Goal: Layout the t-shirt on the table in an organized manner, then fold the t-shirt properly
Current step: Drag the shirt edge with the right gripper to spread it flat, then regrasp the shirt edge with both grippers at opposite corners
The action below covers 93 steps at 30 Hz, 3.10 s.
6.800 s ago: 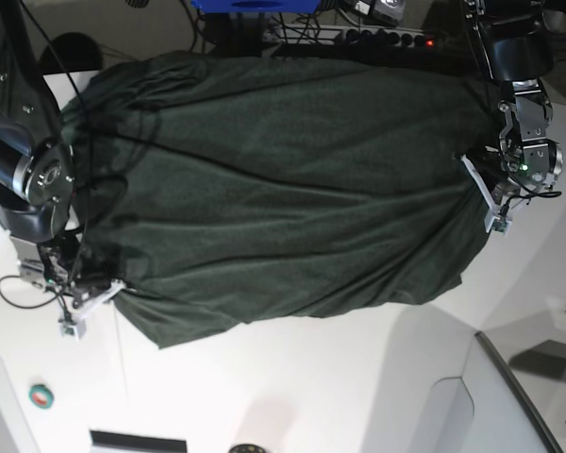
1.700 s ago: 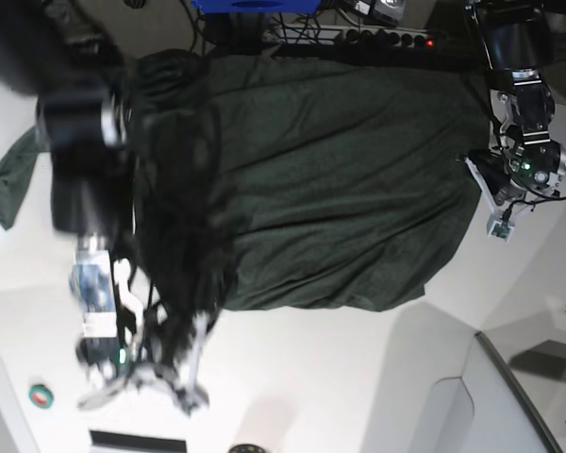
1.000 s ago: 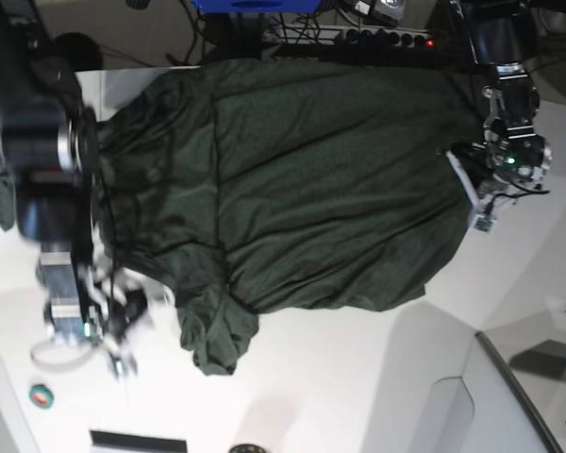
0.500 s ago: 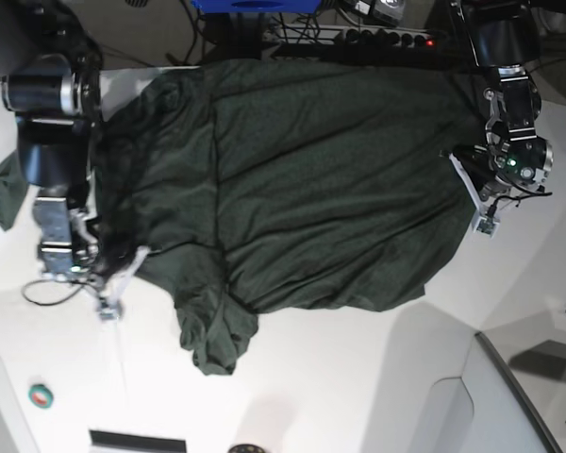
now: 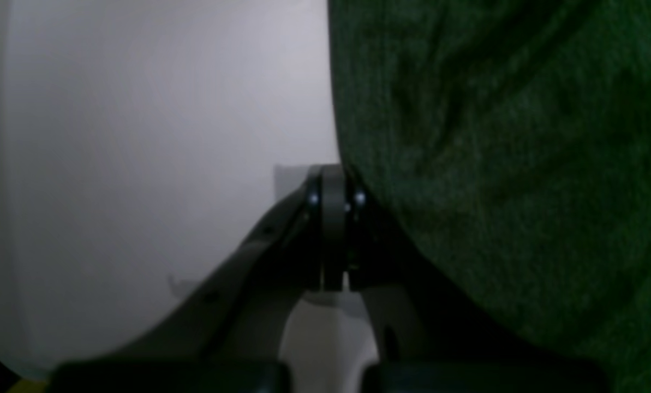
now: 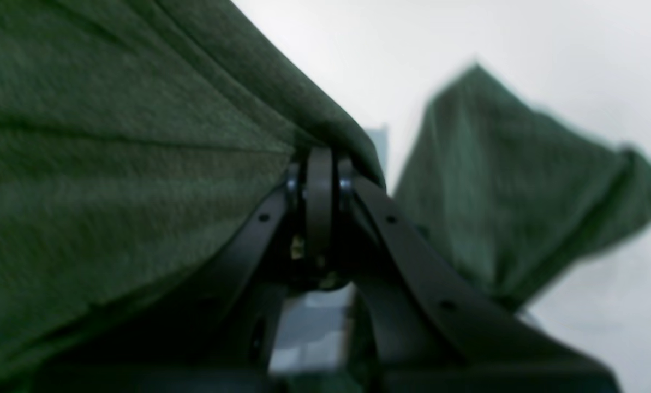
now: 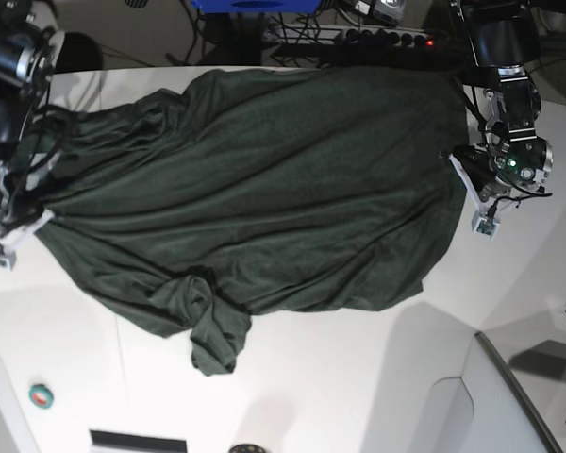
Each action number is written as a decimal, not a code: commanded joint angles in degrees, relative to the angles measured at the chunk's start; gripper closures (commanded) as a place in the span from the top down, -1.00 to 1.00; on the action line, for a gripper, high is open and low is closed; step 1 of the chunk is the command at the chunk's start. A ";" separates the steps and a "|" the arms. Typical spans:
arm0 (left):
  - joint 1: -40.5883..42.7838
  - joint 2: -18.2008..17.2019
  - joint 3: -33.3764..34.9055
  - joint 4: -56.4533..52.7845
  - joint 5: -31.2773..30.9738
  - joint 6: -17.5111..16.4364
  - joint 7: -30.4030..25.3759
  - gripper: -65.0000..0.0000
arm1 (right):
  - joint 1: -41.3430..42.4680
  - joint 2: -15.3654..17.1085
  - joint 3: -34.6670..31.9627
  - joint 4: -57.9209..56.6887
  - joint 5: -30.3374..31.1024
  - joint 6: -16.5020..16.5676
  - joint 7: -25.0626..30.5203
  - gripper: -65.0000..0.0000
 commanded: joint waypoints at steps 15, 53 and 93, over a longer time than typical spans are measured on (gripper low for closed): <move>-0.53 1.39 4.80 3.62 -0.17 0.63 -0.11 -1.00 | 3.73 -4.97 -16.24 16.40 -0.70 -3.29 -2.03 -0.94; -7.21 2.18 0.49 9.33 -0.69 -4.82 7.71 -1.00 | 10.59 -1.54 -18.96 4.53 -0.70 -12.88 18.19 -1.00; -39.39 -0.72 8.22 -47.19 -0.78 12.68 -24.20 -1.00 | -11.65 -7.70 -12.90 22.99 -0.70 -11.03 0.08 -1.00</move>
